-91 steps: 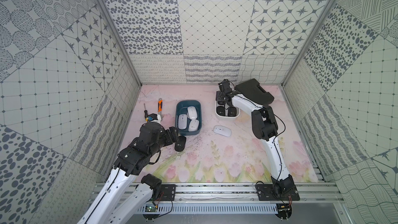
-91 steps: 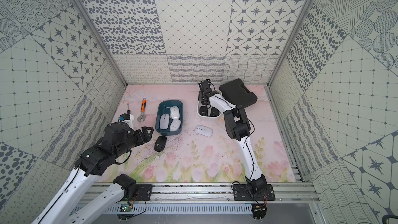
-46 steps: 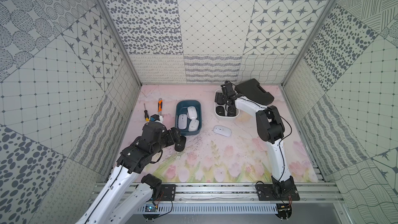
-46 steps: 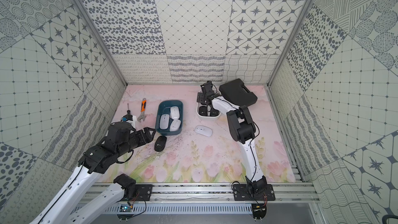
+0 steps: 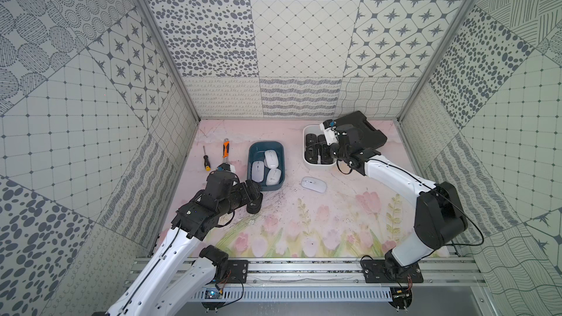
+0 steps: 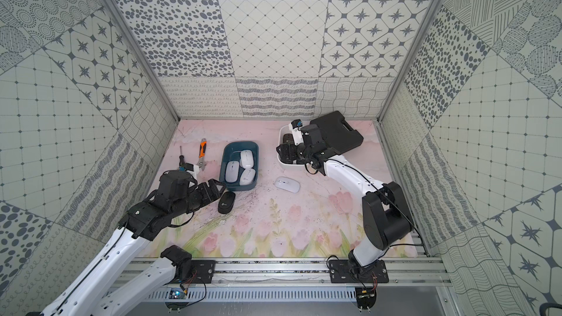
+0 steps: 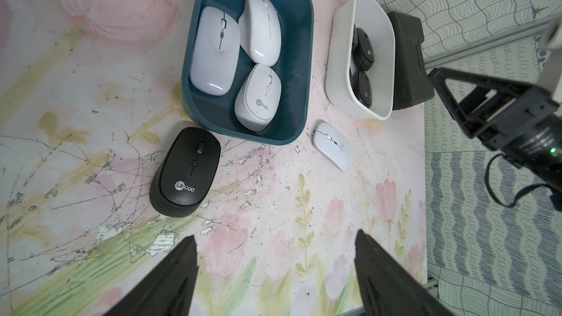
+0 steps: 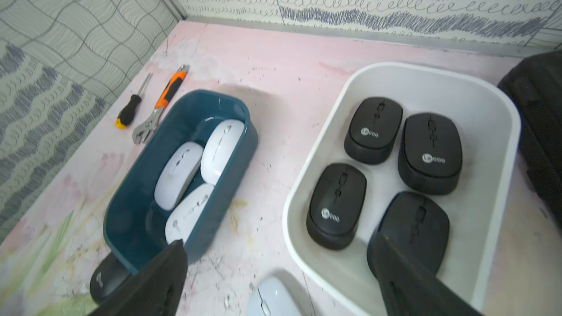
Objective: Place the mice by color into the storage box
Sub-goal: Place the mouse in the storage box, then move the mouse to the center of the board.
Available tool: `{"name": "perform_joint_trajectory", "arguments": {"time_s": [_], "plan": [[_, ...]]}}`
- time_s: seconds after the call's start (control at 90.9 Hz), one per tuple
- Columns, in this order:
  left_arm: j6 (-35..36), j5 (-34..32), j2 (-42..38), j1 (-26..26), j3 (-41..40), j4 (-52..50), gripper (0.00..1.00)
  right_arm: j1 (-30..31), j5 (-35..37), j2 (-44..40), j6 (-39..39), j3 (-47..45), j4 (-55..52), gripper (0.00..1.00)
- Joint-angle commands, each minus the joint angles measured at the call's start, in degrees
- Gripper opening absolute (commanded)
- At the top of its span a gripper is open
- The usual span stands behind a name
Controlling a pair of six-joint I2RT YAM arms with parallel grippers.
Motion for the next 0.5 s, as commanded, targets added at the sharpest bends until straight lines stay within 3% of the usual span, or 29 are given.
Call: {"name": "perform_joint_trajectory", "arguments": {"time_s": [0.0, 0.209, 0.484], "plan": [[-5.4, 4.0, 0.9, -0.2, -0.7, 2.1, 0.84, 0.5, -3.1, -5.9, -5.7, -4.7, -5.4, 0.99], [-7.7, 1.7, 2.3, -0.5, -0.1, -5.4, 0.83, 1.8, -0.8, -14.9, -5.1, -11.7, -11.2, 0.99], [0.2, -9.3, 13.7, -6.0, 7.4, -20.6, 0.81, 2.2, -1.3, -19.7, -1.6, -16.5, -8.8, 0.99]]}}
